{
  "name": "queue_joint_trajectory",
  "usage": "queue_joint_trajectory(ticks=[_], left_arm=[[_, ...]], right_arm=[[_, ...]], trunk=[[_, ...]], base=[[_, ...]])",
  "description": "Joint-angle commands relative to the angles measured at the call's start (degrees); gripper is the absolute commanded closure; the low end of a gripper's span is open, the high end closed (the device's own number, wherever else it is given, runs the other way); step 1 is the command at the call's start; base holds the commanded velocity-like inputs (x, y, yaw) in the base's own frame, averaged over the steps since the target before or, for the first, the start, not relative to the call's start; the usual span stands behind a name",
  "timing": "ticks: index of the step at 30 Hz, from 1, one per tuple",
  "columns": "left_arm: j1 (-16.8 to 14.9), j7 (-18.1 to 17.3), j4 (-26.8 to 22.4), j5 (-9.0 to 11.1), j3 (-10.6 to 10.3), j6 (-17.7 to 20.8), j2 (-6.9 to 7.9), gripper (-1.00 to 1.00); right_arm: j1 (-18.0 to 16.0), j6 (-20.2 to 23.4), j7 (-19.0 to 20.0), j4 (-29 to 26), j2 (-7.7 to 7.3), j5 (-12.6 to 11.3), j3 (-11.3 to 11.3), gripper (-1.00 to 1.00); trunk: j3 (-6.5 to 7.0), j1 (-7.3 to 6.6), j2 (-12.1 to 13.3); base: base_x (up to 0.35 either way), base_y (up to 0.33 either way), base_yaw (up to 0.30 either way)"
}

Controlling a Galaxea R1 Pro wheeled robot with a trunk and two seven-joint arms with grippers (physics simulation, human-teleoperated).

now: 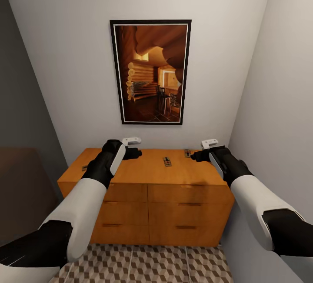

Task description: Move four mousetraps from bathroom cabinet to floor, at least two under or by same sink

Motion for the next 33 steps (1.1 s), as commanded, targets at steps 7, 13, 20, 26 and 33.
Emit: queue_joint_trajectory(ticks=[7,13,20,26,33], left_arm=[[-0.04,0.55,0.01,0.57,-2.13,0.2,0.0,-1.0],[-0.04,0.48,0.07,0.63,-6.25,0.2,0.0,-1.0],[-0.04,0.47,0.1,0.64,-6.77,0.14,0.0,-1.0],[-0.04,0.47,0.08,0.64,-6.86,0.12,0.0,-1.0],[0.01,0.47,0.11,0.65,-6.88,0.11,0.0,-1.0]], right_arm=[[-0.05,0.2,0.2,-0.02,-0.14,0.34,0.26,-1.0],[-0.05,0.1,0.16,0.01,-0.81,0.36,0.25,-1.0],[-0.05,0.07,0.15,0.02,-1.13,0.57,0.27,-1.0],[-0.05,0.06,0.18,0.02,-1.21,1.79,0.27,-1.0],[-0.05,0.05,0.23,0.02,-1.23,3.02,0.26,-1.0]], trunk=[[-0.14,0.04,-0.14],[-0.14,0.04,-0.14],[-0.14,0.04,-0.14],[-0.14,0.04,-0.14],[-0.14,0.04,-0.14]], base=[[0.0,0.0,0.0],[0.145,-0.063,-0.104],[0.21,-0.117,-0.225],[0.051,-0.029,-0.111],[0.012,-0.007,-0.027]])
